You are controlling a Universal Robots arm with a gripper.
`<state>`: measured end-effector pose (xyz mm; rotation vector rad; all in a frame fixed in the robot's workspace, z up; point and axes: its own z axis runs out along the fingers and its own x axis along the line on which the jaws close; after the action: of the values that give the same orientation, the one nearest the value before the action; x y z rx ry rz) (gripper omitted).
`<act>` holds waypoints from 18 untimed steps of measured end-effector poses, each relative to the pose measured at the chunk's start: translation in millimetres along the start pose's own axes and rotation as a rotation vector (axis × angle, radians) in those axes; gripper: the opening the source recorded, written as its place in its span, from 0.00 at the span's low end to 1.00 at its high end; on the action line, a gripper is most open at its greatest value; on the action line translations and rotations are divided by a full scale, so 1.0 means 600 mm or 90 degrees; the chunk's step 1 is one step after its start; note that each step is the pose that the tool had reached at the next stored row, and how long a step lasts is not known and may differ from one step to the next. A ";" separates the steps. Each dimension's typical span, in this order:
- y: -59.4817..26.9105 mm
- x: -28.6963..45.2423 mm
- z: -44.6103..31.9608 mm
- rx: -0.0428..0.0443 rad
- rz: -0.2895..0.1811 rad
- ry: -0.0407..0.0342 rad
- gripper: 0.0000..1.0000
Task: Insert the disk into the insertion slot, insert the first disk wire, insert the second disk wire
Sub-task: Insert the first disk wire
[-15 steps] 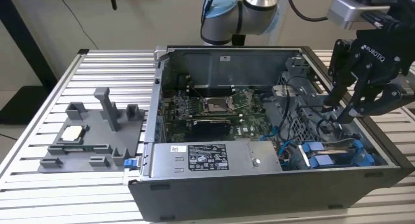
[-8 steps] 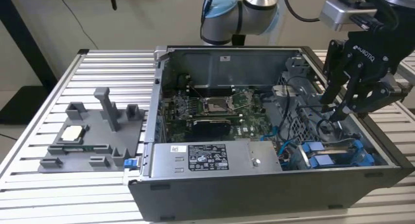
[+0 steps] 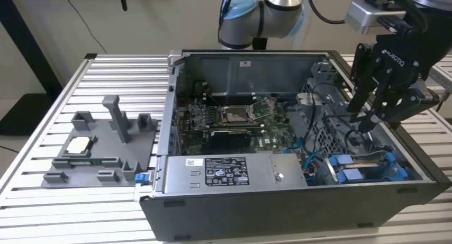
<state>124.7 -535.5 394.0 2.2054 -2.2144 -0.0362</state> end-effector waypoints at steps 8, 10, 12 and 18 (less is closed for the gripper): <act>0.000 -0.002 0.004 0.0000 0.000 -0.0034 0.47; 0.000 -0.003 0.006 0.0000 0.000 -0.0046 0.47; 0.000 -0.005 0.009 0.0000 0.000 -0.0059 0.47; -0.003 -0.005 0.010 0.0000 -0.002 -0.0209 0.47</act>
<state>126.3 -532.3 388.2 2.2237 -2.2281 -0.0728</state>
